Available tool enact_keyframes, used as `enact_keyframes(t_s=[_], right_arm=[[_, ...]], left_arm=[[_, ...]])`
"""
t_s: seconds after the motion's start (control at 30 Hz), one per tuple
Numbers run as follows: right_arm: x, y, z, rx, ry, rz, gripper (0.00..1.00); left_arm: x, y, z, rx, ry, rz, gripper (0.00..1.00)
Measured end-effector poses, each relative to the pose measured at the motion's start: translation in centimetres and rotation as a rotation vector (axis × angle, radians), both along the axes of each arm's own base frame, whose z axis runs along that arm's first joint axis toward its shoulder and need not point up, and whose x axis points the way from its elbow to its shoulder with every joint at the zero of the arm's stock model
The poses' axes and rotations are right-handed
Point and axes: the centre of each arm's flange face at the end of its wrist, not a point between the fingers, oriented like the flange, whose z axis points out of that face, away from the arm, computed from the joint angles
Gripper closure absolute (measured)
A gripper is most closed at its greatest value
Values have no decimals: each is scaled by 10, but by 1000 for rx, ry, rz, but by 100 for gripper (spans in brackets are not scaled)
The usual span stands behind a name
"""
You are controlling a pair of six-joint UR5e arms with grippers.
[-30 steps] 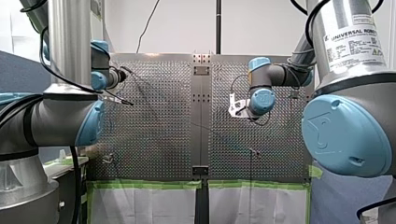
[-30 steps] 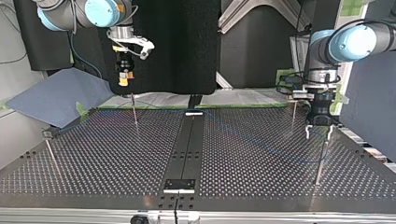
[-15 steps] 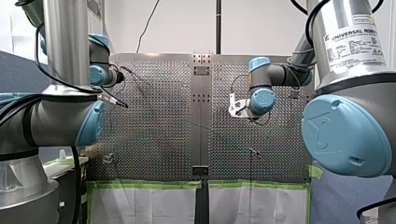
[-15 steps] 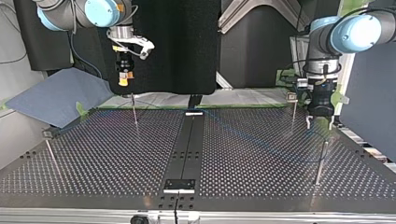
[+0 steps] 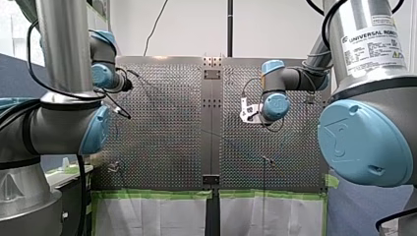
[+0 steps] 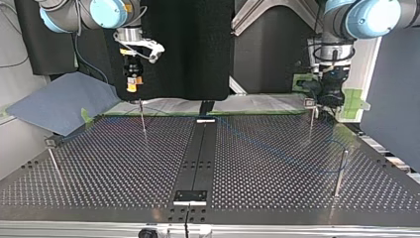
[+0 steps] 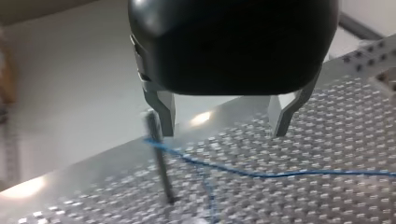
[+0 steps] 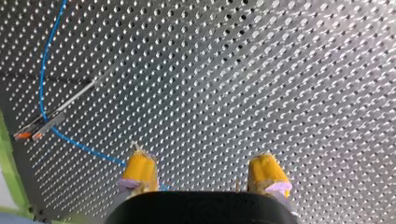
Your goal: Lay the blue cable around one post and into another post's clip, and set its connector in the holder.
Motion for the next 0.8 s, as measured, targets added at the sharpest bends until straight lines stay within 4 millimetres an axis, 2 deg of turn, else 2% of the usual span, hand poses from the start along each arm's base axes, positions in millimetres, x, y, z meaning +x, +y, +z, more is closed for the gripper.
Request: enact_keyframes(t_s=[0.23,0.43,0.63,0.8], right_arm=[[9,0,2,-26,-23,59,0],[17,8,1,-25,-25,95,0],[24,14,1,-24,-26,111,0],[28,18,0,-20,-32,120,0]], left_arm=[[3,-24,9,72,39,-30,0],[13,-42,-3,139,60,-32,0],[18,-60,-27,201,76,-33,0],[9,-76,-64,260,123,-39,0]])
